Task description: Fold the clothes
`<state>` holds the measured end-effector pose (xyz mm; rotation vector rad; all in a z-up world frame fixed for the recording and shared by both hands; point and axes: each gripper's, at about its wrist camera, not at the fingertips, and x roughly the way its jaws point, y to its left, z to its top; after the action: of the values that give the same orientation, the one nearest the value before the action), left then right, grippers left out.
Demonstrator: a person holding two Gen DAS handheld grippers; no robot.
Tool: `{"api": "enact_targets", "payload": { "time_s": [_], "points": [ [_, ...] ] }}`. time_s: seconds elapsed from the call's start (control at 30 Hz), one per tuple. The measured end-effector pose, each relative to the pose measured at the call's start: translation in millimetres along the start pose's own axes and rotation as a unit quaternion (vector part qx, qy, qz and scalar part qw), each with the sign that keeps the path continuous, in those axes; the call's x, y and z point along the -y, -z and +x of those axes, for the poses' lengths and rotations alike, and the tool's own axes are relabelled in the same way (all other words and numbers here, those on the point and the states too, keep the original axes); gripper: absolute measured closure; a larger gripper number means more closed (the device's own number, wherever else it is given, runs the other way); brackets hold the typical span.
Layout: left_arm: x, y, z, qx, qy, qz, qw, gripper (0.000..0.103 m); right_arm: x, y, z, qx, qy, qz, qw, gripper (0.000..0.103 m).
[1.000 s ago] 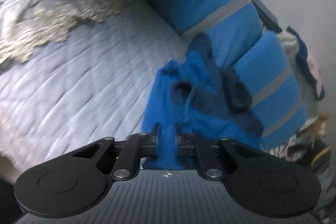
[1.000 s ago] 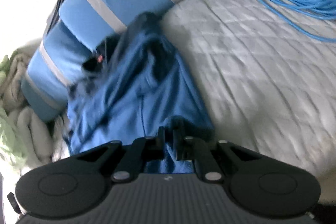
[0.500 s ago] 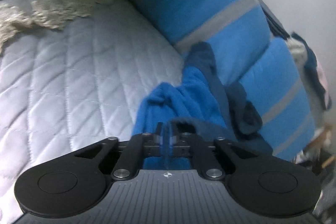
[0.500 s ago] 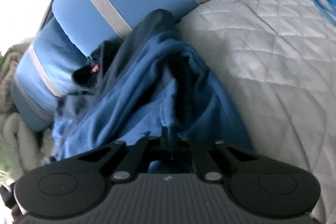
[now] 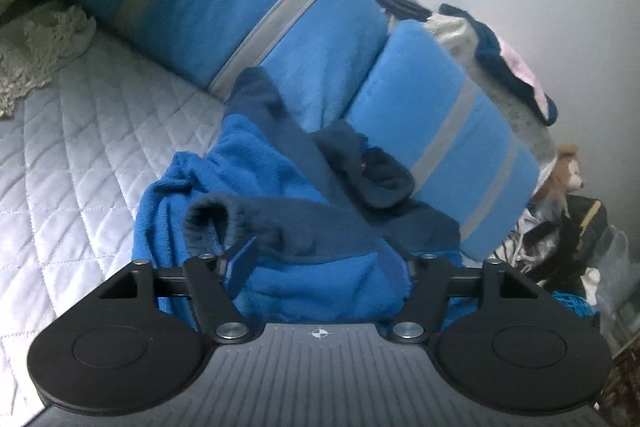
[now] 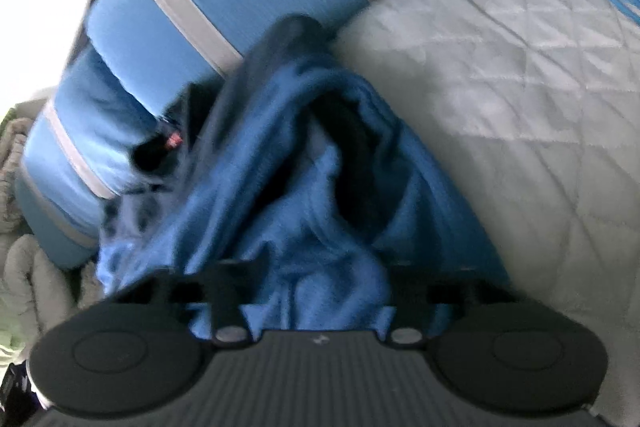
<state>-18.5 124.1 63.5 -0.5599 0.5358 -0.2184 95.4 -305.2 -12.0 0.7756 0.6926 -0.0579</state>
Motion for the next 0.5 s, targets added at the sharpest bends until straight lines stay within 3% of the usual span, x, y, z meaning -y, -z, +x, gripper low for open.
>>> {"api": "enact_targets", "payload": {
  "time_s": [0.07,0.2,0.3,0.4,0.5],
  "points": [
    [7,4,-9,0.003,0.001,0.009,1.0,0.032,-7,0,-9,0.027,-0.004,-0.018,0.999,0.001],
    [28,18,-39,0.002,0.012,0.03,0.9995,0.027,-22,1,-20,0.069,-0.014,-0.056,0.996,0.0],
    [54,34,-68,-0.007,0.025,0.08,0.9964,0.025,-27,4,-21,0.086,-0.01,-0.062,0.994,0.0],
    [87,59,-80,-0.041,0.032,0.18,0.9822,0.025,-30,5,-19,0.1,-0.004,-0.063,0.993,0.0],
    [118,94,-83,-0.08,0.037,0.29,0.953,0.025,-35,5,-19,0.113,-0.003,-0.075,0.991,0.0]
  ]
}}
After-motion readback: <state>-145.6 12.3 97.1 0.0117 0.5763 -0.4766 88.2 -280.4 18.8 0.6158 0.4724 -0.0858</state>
